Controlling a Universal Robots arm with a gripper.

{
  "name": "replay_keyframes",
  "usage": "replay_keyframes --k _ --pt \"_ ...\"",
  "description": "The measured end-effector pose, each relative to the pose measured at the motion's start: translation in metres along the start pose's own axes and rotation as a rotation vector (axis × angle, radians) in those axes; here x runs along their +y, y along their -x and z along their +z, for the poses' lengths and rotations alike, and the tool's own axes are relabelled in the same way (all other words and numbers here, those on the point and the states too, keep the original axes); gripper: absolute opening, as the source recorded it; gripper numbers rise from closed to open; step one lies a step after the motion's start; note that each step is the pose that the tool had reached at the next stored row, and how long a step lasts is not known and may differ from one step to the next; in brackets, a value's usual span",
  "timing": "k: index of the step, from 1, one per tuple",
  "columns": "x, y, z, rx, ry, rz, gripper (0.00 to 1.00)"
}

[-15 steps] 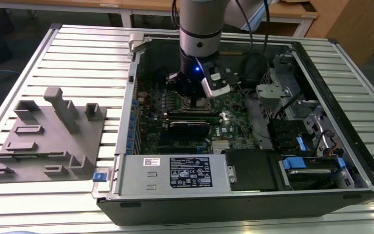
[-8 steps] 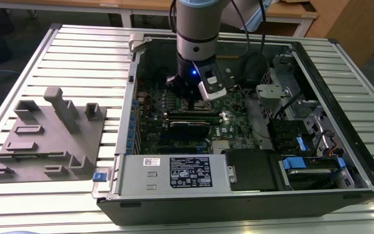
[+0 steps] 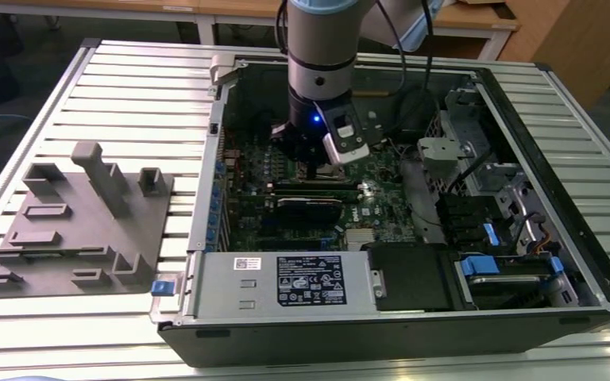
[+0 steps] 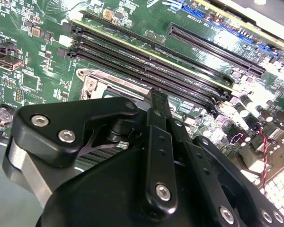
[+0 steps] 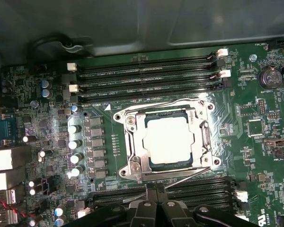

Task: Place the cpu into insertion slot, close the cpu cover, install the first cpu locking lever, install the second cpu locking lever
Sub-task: 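Install the second cpu locking lever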

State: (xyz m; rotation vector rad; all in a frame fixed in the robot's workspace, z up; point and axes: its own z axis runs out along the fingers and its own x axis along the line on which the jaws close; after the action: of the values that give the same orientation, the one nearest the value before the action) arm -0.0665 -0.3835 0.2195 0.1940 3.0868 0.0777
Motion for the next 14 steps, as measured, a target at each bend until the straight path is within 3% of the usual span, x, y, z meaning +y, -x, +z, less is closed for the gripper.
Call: replay_keyframes --k 14 --pt "-0.0002 -0.0002 0.0011 0.0002 -0.0005 0.0 0.11"
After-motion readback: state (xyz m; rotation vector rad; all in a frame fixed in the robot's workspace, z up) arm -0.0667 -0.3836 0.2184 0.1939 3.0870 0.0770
